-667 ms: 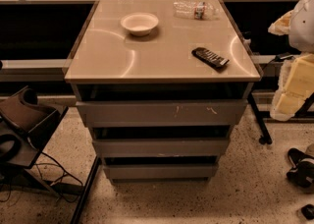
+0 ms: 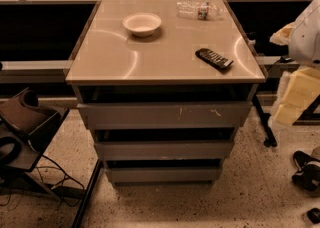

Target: Open middle drawer

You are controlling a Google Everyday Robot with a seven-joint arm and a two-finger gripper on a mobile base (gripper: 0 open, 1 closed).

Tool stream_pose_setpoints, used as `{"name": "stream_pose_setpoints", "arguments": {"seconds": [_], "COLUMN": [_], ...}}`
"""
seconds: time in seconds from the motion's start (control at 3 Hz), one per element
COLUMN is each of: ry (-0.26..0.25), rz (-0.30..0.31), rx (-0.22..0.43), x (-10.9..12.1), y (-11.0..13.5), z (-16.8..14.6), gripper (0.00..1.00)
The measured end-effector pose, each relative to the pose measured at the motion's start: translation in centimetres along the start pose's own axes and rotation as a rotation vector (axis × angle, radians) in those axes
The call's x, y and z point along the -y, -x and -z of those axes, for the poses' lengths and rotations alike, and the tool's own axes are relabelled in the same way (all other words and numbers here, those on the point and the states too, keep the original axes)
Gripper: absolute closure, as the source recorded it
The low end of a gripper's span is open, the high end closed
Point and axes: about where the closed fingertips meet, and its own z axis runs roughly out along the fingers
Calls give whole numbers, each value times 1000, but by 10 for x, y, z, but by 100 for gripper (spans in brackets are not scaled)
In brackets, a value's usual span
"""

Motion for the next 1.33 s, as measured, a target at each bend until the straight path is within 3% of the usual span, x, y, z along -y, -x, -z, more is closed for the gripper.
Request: {"name": "stream_pose_setpoints", "arguments": {"seconds": [0.33, 0.67, 1.33], "ry": [45, 119, 220], "rz": [-38, -103, -204], "rx": [63, 132, 179], "x": [-20, -49, -88], "y": [2, 7, 23], "z": [-54, -133, -270], "gripper": [0, 0, 0]}}
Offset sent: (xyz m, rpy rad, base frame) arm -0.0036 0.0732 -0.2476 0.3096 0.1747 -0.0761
